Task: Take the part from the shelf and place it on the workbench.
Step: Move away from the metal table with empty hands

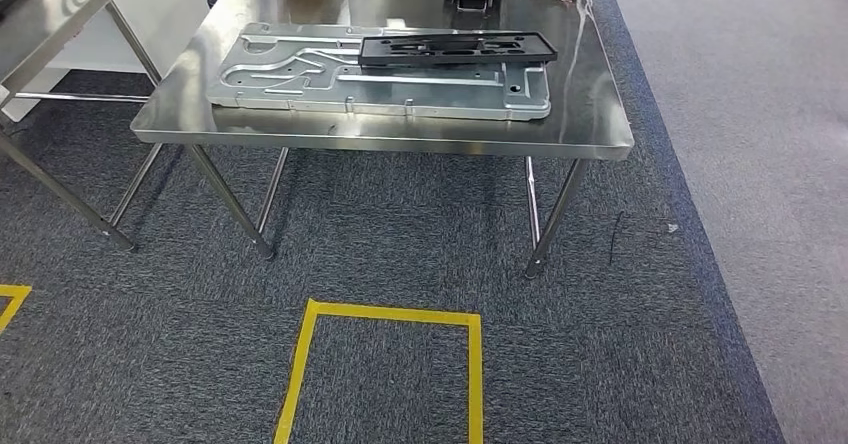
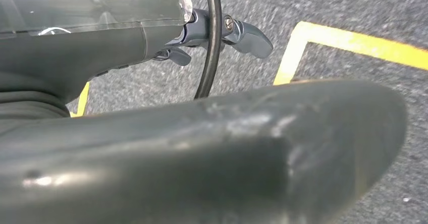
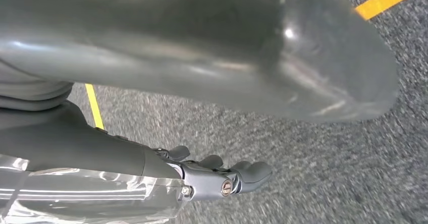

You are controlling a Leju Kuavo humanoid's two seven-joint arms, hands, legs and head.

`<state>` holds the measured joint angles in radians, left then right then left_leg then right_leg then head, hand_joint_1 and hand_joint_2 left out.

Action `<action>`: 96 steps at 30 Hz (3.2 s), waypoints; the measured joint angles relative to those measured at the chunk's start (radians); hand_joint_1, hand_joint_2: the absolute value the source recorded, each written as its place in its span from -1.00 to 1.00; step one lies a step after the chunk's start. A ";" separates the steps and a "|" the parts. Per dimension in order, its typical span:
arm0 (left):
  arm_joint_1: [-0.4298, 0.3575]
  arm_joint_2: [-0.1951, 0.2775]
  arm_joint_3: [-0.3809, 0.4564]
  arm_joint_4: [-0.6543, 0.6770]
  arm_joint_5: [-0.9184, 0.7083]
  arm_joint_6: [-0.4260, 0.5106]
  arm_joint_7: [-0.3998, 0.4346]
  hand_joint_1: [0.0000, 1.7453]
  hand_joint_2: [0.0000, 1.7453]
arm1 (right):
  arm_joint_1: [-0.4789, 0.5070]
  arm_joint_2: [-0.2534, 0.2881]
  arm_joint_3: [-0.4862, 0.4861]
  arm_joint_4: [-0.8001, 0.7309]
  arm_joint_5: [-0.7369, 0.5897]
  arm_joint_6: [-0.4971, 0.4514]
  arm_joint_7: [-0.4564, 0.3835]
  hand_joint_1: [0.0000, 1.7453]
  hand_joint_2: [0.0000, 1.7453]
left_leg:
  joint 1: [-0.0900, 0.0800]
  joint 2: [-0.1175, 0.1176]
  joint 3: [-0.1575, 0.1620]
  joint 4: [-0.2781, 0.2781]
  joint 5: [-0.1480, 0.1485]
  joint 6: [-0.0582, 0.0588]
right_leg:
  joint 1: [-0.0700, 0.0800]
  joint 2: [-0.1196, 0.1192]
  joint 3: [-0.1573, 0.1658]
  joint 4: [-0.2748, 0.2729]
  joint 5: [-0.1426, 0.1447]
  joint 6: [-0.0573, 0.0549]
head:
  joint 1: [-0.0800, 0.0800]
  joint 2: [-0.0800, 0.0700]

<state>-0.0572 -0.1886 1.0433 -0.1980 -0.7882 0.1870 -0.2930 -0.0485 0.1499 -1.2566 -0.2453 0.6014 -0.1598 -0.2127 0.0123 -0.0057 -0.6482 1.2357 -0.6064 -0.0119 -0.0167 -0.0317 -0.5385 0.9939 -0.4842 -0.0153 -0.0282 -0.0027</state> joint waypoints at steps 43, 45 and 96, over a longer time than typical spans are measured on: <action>0.005 -0.002 0.029 0.000 0.007 0.016 -0.022 -1.00 -1.00 | 0.007 -0.022 0.031 0.006 0.067 0.015 0.012 -1.00 -1.00 | -0.003 0.027 0.109 -0.236 0.131 0.046 | 0.007 -0.040 0.016 0.043 -0.059 0.042 | 0.000 0.000; 0.003 -0.002 0.029 0.000 0.007 0.016 -0.022 -1.00 -1.00 | 0.011 -0.021 0.032 0.006 0.067 0.015 0.012 -1.00 -1.00 | -0.002 0.008 0.106 -0.239 0.138 0.055 | 0.003 0.014 -0.036 0.156 -0.128 0.047 | 0.000 0.000; 0.025 0.056 0.063 -0.029 -0.052 -0.059 -0.130 -1.00 -1.00 | 0.026 -0.001 0.085 0.009 0.258 0.000 0.044 -1.00 -1.00 | 0.017 0.011 0.002 -0.051 0.072 -0.029 | 0.019 -0.036 0.048 -0.038 -0.012 -0.017 | -0.001 0.000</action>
<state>-0.0318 -0.1329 1.1059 -0.2269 -0.8398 0.1279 -0.4230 -0.0223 0.1487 -1.1716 -0.2359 0.8591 -0.1599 -0.1689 0.0297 0.0049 -0.6462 1.1851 -0.5340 -0.0408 0.0022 -0.0673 -0.4904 0.9559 -0.4964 -0.0324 -0.0289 -0.0027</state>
